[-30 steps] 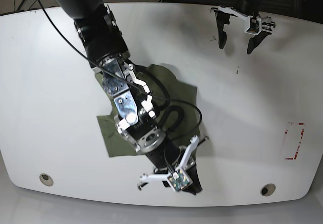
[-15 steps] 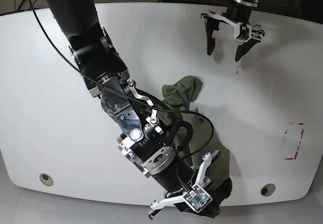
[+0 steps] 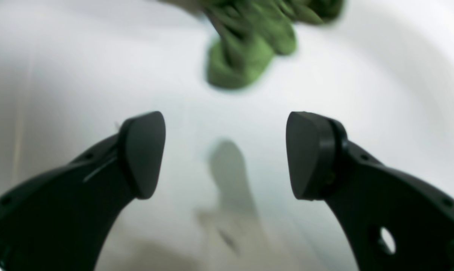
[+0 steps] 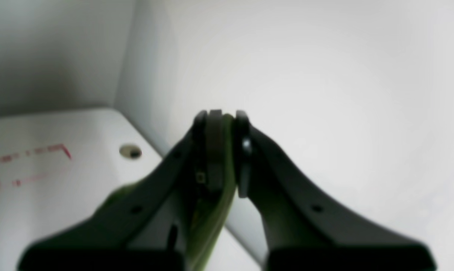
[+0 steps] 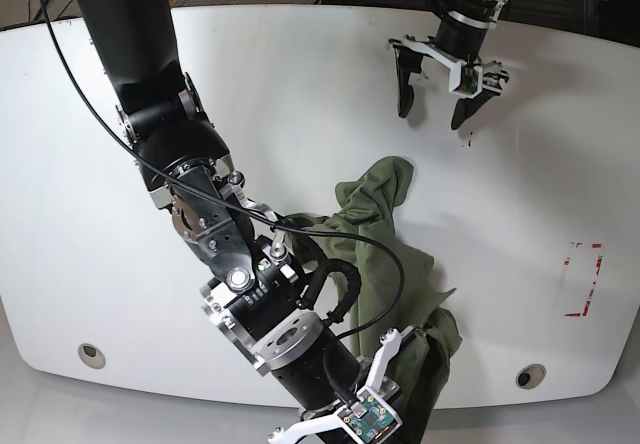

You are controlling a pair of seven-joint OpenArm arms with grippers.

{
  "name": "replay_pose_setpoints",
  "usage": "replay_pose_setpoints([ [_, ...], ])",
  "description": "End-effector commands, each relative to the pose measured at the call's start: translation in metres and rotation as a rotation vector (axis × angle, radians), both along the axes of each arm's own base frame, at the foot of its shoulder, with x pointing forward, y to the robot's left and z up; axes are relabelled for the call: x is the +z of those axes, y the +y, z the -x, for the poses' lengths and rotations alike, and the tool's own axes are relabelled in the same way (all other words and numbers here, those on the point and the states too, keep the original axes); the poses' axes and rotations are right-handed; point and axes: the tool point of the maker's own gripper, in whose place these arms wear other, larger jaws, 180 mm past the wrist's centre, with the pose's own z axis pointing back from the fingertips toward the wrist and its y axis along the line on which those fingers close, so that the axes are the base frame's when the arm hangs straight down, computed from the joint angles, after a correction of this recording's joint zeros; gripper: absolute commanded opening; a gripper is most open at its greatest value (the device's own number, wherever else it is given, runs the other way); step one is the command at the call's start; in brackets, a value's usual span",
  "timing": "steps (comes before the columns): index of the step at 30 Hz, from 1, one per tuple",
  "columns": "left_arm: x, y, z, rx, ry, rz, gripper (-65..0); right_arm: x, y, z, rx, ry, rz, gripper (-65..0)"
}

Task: Layout the t-shirt on the table in an organized manner, then fold the t-shirt properly
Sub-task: 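Lift the shirt with the right gripper and reach the left gripper toward it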

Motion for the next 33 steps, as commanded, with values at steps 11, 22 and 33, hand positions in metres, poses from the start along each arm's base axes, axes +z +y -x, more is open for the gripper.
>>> replay_pose_setpoints([
  [11,-0.008,-0.022,-0.047,-0.05,-0.054,0.03,-17.8,0.068,-0.006,0.012,0.015,-0.198,-0.041,-65.0],
  [22,-0.027,-0.029,-0.08,-0.073,-0.037,0.019,-17.8,0.095,-0.005,0.018,0.027,-0.259,-0.05,-65.0],
  [33,-0.042,-0.024,-0.095,-0.066,-0.008,0.005,-17.8,0.12,-0.003,0.027,0.073,-0.286,-0.076,-65.0],
])
